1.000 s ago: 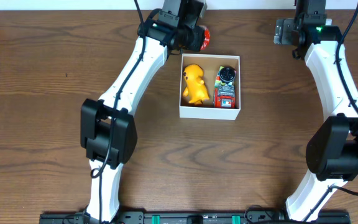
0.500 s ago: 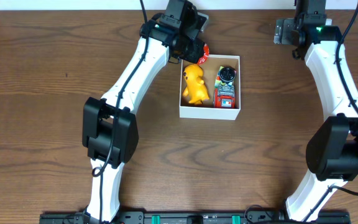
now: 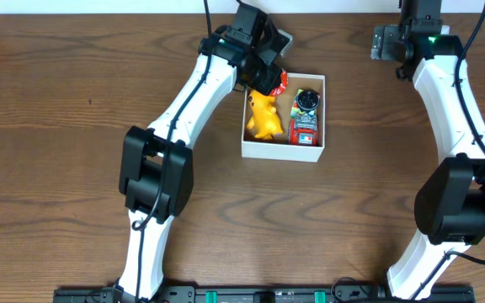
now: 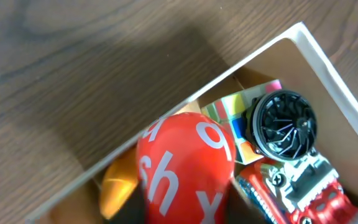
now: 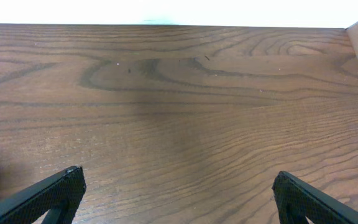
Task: Pack container
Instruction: 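Carry the red ball over the box's back left corner, then lower the red ball into the box beside the dinosaur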
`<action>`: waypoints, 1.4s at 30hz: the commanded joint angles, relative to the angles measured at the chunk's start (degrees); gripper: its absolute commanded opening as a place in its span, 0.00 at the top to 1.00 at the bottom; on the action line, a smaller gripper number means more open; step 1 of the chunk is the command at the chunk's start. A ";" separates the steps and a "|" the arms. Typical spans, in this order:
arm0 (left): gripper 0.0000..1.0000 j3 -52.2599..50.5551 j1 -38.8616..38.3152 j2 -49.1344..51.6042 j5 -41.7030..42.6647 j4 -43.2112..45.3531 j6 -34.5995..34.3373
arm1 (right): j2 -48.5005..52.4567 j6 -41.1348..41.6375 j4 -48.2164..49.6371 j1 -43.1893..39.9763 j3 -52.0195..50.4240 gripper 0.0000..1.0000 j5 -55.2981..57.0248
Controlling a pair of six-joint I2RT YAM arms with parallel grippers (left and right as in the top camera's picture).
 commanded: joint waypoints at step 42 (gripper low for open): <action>0.71 -0.76 -0.44 3.15 -0.02 2.08 0.59 | -0.72 0.59 -0.04 -0.26 0.61 0.01 0.44</action>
